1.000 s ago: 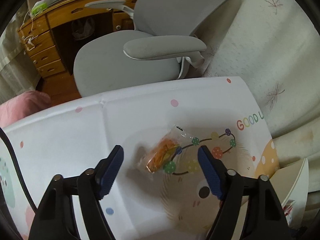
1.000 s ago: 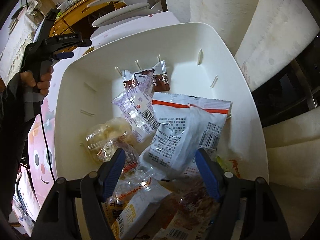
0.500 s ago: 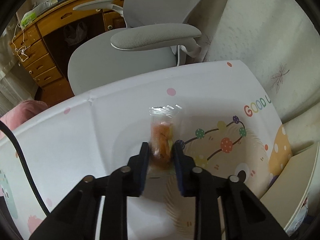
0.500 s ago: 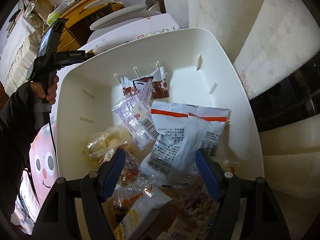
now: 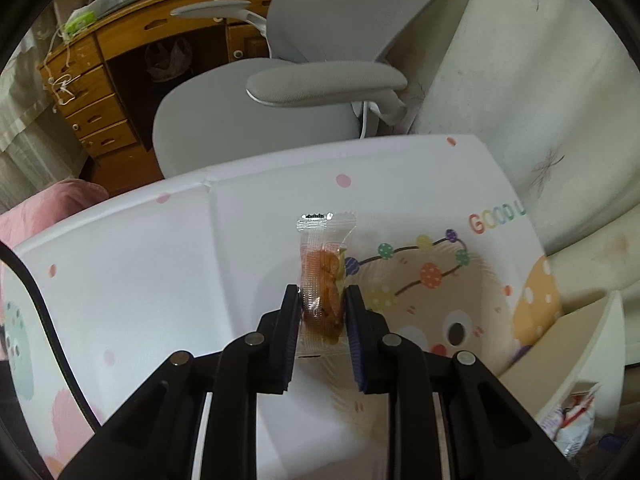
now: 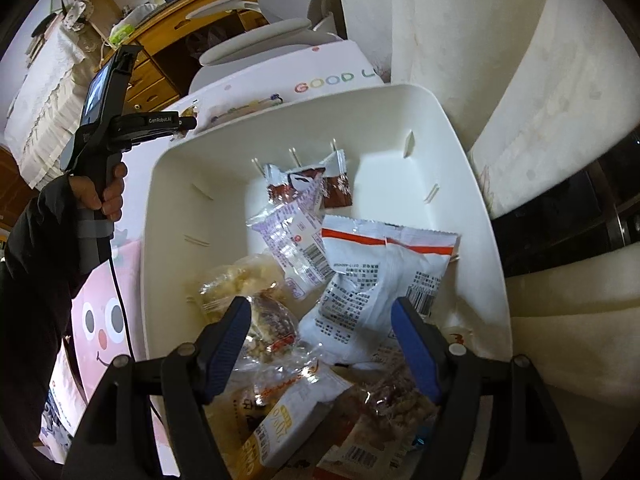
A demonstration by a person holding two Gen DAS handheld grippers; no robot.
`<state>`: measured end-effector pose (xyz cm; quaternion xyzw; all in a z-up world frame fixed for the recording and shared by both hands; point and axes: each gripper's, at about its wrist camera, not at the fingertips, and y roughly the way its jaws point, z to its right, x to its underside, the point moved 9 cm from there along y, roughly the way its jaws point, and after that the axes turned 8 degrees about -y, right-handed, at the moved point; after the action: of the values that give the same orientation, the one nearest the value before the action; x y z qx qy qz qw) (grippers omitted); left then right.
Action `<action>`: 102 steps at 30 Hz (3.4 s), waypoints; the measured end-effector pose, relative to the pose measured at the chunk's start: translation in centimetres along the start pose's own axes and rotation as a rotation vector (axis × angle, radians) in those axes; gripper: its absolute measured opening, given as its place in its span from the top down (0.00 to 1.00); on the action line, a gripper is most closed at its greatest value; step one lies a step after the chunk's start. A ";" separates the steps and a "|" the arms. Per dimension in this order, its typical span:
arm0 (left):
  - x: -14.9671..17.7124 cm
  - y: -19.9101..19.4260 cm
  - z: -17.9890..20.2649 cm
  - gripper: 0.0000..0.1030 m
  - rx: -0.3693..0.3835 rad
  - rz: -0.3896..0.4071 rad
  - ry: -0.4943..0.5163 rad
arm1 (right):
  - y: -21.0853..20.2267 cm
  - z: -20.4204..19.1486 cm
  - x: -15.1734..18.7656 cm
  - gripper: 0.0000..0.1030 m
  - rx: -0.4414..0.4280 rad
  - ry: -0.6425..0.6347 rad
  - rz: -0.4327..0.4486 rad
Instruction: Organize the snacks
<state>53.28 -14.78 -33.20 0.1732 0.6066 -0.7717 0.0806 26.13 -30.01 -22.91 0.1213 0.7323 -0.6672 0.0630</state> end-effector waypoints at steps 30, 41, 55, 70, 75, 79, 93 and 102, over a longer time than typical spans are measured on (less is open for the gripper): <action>12.1 -21.0 9.6 0.80 0.110 0.124 -0.073 | -12.2 -0.5 4.5 0.29 -0.096 -0.149 0.236; 16.2 -23.1 12.6 0.58 0.172 0.140 -0.089 | -14.3 0.0 8.6 0.29 -0.075 -0.161 0.260; 25.9 -25.8 2.9 0.16 0.009 0.045 -0.259 | -11.1 -4.4 12.1 0.16 -0.062 -0.207 0.147; 36.8 -33.4 -5.0 0.06 -0.188 -0.016 -0.376 | -10.1 -12.9 15.1 0.01 -0.172 -0.313 0.061; 35.3 -36.8 -3.9 0.05 -0.180 0.041 -0.336 | -13.0 -14.6 15.6 0.01 -0.247 -0.336 0.036; 33.9 -39.9 -2.3 0.03 -0.199 0.089 -0.278 | -15.8 -14.8 15.9 0.01 -0.262 -0.300 0.036; 33.4 -42.4 1.3 0.01 -0.245 0.183 -0.183 | -22.4 -13.2 16.8 0.01 -0.131 -0.232 0.238; 32.6 -41.7 3.1 0.01 -0.279 0.218 -0.129 | -21.3 -11.6 17.2 0.00 -0.094 -0.182 0.234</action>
<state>8.62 -4.49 -6.54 0.1752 0.6792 -0.6762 0.2256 4.76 -18.56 -5.62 0.1419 0.7348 -0.6286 0.2119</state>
